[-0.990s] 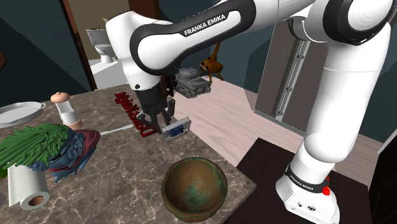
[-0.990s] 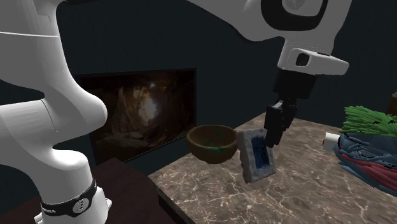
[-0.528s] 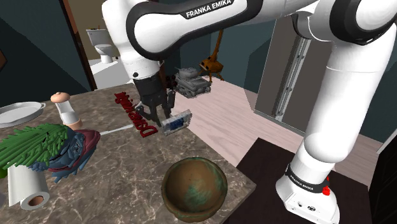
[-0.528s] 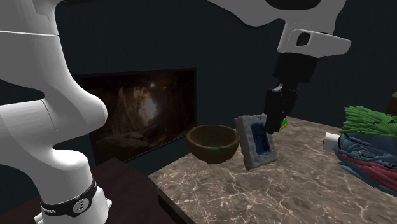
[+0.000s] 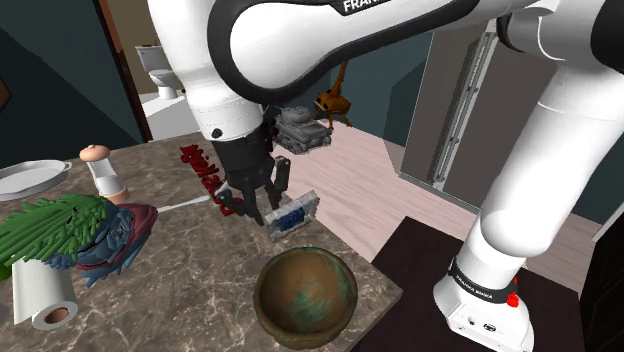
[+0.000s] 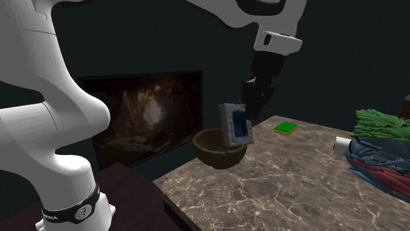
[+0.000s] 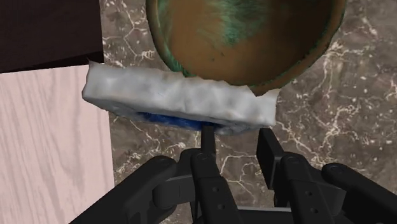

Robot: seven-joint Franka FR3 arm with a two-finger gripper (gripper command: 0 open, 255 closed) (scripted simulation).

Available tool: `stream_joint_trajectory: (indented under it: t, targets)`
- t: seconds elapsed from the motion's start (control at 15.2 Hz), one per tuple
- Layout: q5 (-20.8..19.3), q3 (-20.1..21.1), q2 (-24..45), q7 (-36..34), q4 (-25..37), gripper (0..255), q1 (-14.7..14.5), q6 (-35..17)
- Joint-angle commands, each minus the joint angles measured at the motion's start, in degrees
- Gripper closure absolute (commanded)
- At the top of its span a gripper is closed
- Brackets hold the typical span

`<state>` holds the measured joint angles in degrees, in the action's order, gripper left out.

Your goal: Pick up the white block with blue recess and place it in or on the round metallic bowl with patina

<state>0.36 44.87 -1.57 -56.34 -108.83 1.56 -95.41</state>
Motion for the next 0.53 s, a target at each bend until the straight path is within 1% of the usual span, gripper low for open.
stream_joint_trajectory:
  t: [0.0, 0.4, 0.46]
  targets:
    - [2.0, 1.0, -2.2, -1.4, -1.2, 255, -1.0, 0.4]
    - [7.3, 4.3, -7.2, -6.8, -3.3, 255, -4.7, 1.5]
    - [7.2, 4.4, -7.1, -6.9, -3.9, 255, -4.7, 0.7]
